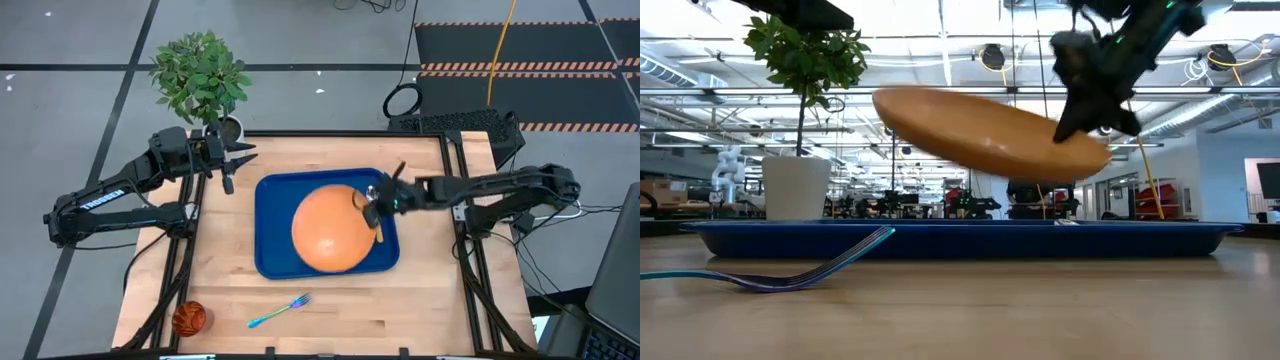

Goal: Pick and place plate/cup/fork/spoon on tray
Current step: Put the plate on the serving tray to the left of the spoon

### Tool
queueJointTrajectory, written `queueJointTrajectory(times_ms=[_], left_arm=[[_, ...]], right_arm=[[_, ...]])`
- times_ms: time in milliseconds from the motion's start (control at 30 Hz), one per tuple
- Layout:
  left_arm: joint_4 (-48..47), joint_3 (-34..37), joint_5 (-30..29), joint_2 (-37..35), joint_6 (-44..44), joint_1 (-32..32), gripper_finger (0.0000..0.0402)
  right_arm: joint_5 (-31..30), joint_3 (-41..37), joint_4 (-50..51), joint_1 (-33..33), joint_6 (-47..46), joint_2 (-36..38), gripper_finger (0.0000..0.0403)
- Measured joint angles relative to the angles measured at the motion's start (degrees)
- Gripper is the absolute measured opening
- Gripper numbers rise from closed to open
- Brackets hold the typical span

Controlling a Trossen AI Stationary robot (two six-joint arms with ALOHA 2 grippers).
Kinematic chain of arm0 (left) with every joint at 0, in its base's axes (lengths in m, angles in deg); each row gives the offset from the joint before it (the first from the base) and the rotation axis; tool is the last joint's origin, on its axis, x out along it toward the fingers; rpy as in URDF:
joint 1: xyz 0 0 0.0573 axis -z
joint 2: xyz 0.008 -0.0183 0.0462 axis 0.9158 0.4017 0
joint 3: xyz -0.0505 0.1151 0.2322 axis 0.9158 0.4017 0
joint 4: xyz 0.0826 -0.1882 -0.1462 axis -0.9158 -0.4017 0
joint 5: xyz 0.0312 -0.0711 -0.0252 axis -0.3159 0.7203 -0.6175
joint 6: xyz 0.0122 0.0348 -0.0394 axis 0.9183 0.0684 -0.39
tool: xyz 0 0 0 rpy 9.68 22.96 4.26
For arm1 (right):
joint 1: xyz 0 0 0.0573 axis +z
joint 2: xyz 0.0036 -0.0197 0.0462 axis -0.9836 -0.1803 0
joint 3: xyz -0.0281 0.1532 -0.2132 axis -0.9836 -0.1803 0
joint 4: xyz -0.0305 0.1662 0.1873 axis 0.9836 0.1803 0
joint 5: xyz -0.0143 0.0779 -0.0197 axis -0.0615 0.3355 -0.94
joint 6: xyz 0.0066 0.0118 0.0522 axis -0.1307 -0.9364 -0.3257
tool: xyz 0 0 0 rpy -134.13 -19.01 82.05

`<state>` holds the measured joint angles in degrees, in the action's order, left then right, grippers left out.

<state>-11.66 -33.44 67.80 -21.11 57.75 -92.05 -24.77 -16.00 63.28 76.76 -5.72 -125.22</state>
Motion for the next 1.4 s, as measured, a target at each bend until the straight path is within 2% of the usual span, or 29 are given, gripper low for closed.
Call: queueJointTrajectory(times_ms=[267,533,800,1067,1400], left_arm=[[0.5,0.0,0.0,0.02,0.75,-0.01,0.0104],[0.71,0.0,0.0,0.0,0.81,-0.01,0.0104],[0.3,0.0,-0.02,0.0,0.84,0.0,0.0104],[-0.58,0.0,-0.04,0.01,1.34,-0.01,0.0104],[-0.51,0.0,-0.07,0.0,1.33,-0.02,0.0104]], right_arm=[[8.41,1.51,-7.47,-7.1,8.43,-7.42,0.0],[9.3,13.67,4.49,-8.64,12.87,-19.75,0.0],[10.83,22.24,6.59,-10.1,17.25,-28.22,0.0],[10.93,22.47,9.13,-12.51,19.42,-30.99,0.0],[10.45,22.45,4.85,-12.54,20.88,-31.07,0.0001]])
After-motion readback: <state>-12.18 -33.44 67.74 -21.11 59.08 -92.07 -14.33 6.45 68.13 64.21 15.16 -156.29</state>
